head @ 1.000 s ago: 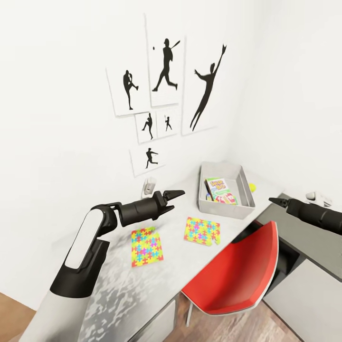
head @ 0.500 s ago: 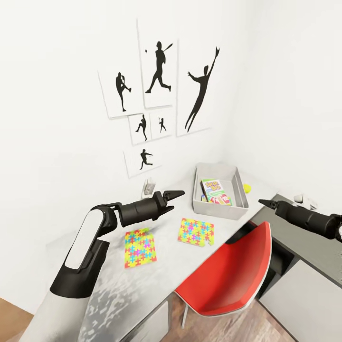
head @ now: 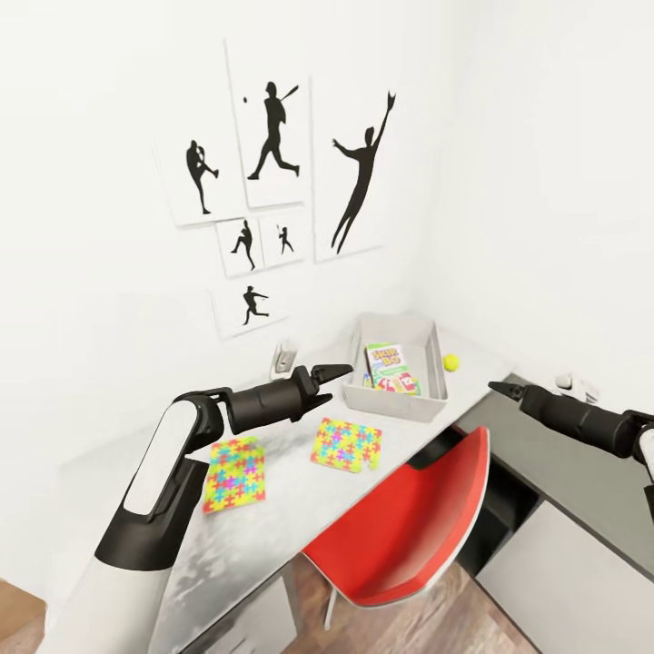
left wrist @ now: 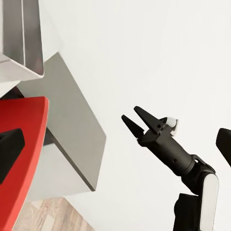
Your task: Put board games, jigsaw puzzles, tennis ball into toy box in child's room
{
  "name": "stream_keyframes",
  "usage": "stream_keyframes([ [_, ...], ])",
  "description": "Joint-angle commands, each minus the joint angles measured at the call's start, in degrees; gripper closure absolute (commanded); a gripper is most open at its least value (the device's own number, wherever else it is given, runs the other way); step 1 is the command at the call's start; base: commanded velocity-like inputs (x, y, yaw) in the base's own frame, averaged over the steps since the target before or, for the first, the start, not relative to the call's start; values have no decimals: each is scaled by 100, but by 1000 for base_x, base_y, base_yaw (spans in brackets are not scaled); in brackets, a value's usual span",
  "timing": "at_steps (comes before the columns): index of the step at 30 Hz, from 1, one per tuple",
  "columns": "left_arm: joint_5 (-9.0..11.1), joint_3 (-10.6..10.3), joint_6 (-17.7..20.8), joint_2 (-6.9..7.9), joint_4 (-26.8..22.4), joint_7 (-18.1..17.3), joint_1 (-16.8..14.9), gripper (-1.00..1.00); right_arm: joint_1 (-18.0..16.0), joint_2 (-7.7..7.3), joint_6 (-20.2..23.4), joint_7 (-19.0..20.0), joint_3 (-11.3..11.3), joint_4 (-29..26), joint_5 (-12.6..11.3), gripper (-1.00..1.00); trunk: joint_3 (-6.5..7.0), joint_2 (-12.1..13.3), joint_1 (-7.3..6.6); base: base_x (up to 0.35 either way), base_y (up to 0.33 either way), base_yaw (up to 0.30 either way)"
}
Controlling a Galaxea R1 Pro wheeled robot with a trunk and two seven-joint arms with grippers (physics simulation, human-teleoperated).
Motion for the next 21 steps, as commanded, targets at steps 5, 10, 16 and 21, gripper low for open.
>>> stream_keyframes([
  [5,53,1,11,-3,-3,60,-5,-100,-3,9,21,-54,3,-4,-59,-100,8,-12,4,0,-274,171],
  [10,51,2,11,-3,-3,60,-6,-100,-1,17,21,-51,7,-4,-59,-100,26,-12,4,0,-275,230],
  [16,50,3,11,-3,-3,60,-4,-100,-2,20,21,-49,10,-4,-59,-100,44,-12,4,45,-274,261],
  [21,50,5,11,-3,-3,60,4,-100,-2,21,21,-49,16,-4,-60,-100,56,-12,4,111,-232,275],
])
